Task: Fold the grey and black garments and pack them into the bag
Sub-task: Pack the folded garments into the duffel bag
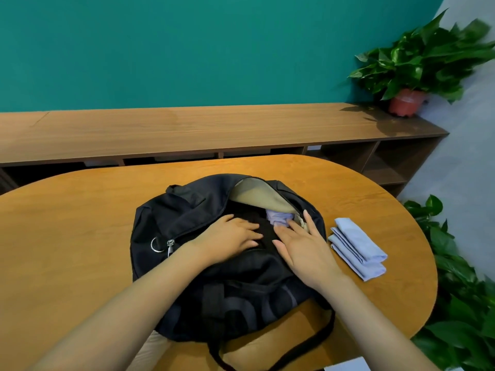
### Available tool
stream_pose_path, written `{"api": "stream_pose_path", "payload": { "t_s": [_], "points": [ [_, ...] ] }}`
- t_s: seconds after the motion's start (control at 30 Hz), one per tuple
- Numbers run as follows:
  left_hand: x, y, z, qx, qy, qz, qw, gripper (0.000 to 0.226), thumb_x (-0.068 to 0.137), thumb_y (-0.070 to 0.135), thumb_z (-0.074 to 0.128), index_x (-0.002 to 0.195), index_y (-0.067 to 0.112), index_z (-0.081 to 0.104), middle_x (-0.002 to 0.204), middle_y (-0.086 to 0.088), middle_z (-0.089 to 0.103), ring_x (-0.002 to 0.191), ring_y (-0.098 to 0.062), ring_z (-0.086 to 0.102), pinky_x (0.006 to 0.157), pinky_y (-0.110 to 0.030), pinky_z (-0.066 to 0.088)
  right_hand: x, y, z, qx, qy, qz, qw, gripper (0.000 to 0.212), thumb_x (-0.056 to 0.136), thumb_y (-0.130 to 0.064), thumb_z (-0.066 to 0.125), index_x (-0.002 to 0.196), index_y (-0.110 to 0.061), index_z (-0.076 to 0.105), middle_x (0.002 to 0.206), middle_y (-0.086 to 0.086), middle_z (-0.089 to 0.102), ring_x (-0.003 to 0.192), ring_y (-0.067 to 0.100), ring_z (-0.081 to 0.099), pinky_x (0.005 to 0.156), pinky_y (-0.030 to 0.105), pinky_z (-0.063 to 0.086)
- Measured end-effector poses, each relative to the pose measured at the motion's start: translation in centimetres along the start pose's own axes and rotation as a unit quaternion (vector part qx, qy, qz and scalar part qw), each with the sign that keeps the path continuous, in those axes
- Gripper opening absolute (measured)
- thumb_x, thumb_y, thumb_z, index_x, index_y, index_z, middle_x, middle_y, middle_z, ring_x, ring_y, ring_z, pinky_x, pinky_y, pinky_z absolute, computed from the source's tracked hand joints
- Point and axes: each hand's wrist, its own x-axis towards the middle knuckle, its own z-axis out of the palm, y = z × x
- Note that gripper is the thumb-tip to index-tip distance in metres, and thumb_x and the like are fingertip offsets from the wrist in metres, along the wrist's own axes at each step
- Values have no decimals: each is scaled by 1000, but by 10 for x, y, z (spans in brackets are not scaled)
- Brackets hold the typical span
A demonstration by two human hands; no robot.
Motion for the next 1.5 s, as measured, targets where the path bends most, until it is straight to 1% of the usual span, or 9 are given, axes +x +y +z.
{"api": "stream_pose_path", "payload": {
  "t_s": [0.23, 0.47, 0.63, 0.83, 0.93, 1.13, 1.23, 1.3, 1.5],
  "points": [
    [-13, 6, -5, -56, 21, -53, 997, 41, 105, 38, 31, 139, 27, 51, 153, 10, 37, 145, -10, 22, 119, -32, 6, -28, 25, -4, 129, 184, 80, 971, 42, 101, -24, 33, 139, -18, 50, 147, -2, 47, 141, 14, 34, 122, 40, 5],
    [2, 37, -1, -235, -2, -15, 972, 44, 107, 30, 30, 150, 30, 31, 157, 11, 29, 148, -9, 12, 121, -42, -3, -47, 49, 9, 62, 13, 315, 947, 54, 102, -46, 22, 149, -22, 34, 161, 2, 20, 148, 33, 12, 113, 64, 6],
    [-2, 35, 6, -1, -47, 6, 999, 48, 101, 32, 45, 147, 32, 34, 152, 15, 31, 146, -11, 10, 116, -54, -14, -50, 55, 10, 48, -28, 343, 938, 54, 103, -45, 20, 153, -26, 23, 163, 1, 14, 147, 37, 11, 112, 68, 6],
    [-17, 26, 4, -3, -10, -18, 1000, 43, 104, 34, 24, 138, 33, 49, 143, 17, 42, 141, -8, 21, 119, -47, -9, -59, 62, 19, 21, -96, 337, 937, 70, 98, -52, 41, 154, -32, 5, 162, 6, 8, 142, 37, 21, 109, 56, 26],
    [-20, 25, 5, -62, -2, -29, 998, 81, 85, 58, -6, 141, 32, 46, 141, 18, 46, 141, -3, 22, 120, -41, -7, -60, 64, 19, -4, -77, 333, 940, 66, 101, -33, 44, 154, -31, 5, 159, 5, 16, 128, 34, 39, 97, 46, 39],
    [-16, 33, -2, -255, 51, -98, 961, 50, 105, 42, 23, 121, 24, 66, 130, 10, 61, 131, 0, 40, 120, -29, -2, -60, 66, 4, 20, -41, 326, 944, 69, 98, -15, 46, 155, -26, 9, 151, 9, 35, 111, 32, 49, 87, 39, 43],
    [-11, 34, -12, -385, 129, -144, 902, 47, 105, 40, 30, 112, 21, 72, 116, 7, 68, 111, -4, 57, 109, -21, 29, -53, 56, -29, 120, 110, 324, 932, 78, 89, -10, 65, 153, -19, 22, 138, 10, 51, 107, 32, 53, 86, 45, 47],
    [-6, 39, -26, -496, 189, -201, 824, 50, 103, 45, 32, 111, 15, 72, 106, -1, 73, 99, -13, 65, 95, -29, 47, -43, 38, -56, 175, 198, 289, 920, 74, 85, -9, 70, 148, -16, 31, 127, 8, 58, 107, 29, 55, 86, 45, 49],
    [4, 49, -72, -838, -13, -140, 527, 90, 79, 77, 42, 132, 5, 55, 126, -21, 62, 118, -33, 60, 105, -48, 43, -13, -26, -77, 125, 248, 71, 958, 62, 69, -2, 79, 125, -11, 55, 135, 5, 56, 117, 24, 56, 87, 41, 47]
  ]
}}
